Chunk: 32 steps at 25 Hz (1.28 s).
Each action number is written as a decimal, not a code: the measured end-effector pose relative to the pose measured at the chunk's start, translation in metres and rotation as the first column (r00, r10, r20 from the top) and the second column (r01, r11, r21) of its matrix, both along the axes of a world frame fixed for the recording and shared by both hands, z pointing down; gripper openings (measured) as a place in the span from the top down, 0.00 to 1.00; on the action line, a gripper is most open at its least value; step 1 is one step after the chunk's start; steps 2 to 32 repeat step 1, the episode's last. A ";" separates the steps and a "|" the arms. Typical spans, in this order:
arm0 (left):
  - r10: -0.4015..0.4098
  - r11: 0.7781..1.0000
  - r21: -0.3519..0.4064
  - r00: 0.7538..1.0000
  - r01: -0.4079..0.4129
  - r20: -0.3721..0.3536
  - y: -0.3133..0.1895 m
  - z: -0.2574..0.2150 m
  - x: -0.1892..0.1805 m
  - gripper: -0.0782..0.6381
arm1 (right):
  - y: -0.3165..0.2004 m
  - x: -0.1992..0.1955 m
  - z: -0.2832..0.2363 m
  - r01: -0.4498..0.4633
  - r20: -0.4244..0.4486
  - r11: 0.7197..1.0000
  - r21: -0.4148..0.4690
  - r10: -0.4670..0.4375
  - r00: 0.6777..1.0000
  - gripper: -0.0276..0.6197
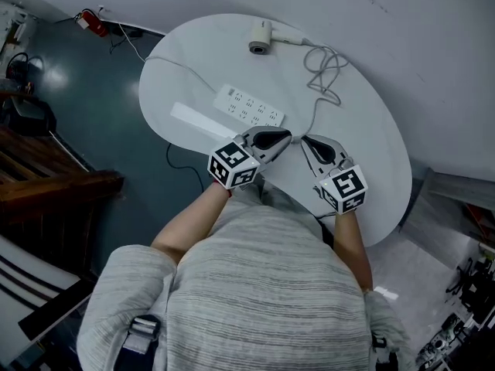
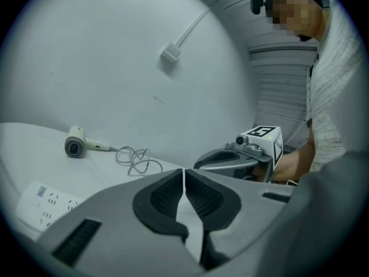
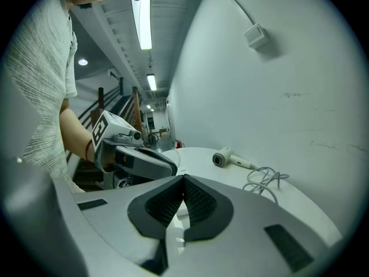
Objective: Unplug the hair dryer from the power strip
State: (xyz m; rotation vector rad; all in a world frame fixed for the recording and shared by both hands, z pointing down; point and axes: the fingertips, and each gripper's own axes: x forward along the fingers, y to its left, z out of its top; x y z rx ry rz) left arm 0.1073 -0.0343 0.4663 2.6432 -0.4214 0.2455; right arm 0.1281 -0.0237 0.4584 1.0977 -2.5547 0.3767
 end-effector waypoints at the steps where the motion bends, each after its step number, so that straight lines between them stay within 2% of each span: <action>1: -0.003 1.000 -0.005 1.000 0.003 -0.003 0.001 0.001 0.001 0.87 | 0.001 0.001 0.000 0.004 -0.001 1.000 -0.003 -0.004 1.000 0.92; 32: -0.003 1.000 -0.005 1.000 0.003 -0.003 0.001 0.001 0.001 0.87 | 0.001 0.001 0.000 0.004 -0.001 1.000 -0.003 -0.004 1.000 0.92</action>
